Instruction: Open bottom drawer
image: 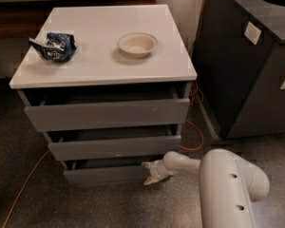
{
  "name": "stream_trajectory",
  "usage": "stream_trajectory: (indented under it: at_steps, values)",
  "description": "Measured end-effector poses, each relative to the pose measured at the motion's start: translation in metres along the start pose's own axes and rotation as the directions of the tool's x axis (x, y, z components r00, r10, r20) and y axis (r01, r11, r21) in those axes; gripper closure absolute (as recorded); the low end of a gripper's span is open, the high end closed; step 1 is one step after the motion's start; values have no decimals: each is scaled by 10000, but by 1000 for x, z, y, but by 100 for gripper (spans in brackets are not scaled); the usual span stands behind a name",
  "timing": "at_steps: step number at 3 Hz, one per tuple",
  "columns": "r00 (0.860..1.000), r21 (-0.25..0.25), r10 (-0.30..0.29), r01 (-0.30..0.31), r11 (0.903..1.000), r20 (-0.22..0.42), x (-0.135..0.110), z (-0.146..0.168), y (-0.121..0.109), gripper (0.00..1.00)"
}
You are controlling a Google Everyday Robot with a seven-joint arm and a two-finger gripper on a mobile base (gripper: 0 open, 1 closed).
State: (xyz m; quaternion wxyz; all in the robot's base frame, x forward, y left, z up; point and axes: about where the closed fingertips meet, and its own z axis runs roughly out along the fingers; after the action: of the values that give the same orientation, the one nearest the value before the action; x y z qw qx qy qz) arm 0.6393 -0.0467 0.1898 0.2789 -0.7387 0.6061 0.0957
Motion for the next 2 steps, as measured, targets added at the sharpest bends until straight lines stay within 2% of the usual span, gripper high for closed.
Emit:
stream_trajectory:
  at_steps: [1,2]
  values:
    - [10000,15,54,-54,10000,40,3,3,-2,60]
    - [9998,51,148,-149,9999,113,1,3,7,83]
